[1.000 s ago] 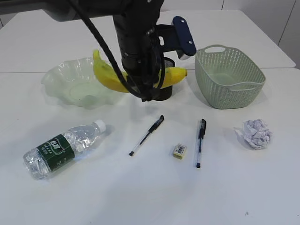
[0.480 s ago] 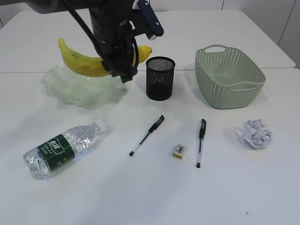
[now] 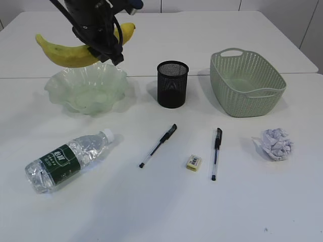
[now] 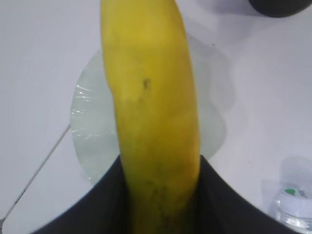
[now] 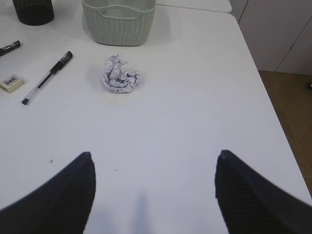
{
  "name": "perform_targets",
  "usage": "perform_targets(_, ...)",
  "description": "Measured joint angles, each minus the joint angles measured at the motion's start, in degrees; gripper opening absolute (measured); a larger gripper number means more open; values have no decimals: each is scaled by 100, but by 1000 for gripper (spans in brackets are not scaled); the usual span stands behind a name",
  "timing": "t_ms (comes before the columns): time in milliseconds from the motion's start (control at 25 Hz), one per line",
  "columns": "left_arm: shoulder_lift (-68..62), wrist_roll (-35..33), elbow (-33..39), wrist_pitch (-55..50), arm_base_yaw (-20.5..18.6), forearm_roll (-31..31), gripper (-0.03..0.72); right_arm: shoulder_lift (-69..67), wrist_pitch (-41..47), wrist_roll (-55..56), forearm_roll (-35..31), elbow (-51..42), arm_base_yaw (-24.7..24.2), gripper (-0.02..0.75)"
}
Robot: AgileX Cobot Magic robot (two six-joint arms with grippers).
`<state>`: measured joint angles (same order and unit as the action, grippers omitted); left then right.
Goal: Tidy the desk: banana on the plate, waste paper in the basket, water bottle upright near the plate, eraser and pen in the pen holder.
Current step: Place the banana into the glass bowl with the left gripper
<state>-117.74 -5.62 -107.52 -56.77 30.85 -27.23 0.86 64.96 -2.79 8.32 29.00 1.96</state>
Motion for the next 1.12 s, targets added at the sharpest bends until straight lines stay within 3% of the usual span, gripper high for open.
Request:
perform_targets(360,0,254,0,553,-531,143,232,0,0,0,0,0,0,567)
perform_targets(1120,-93,269,0,1728,-1545,1918,233,0,0,-2,-11,0,0,567)
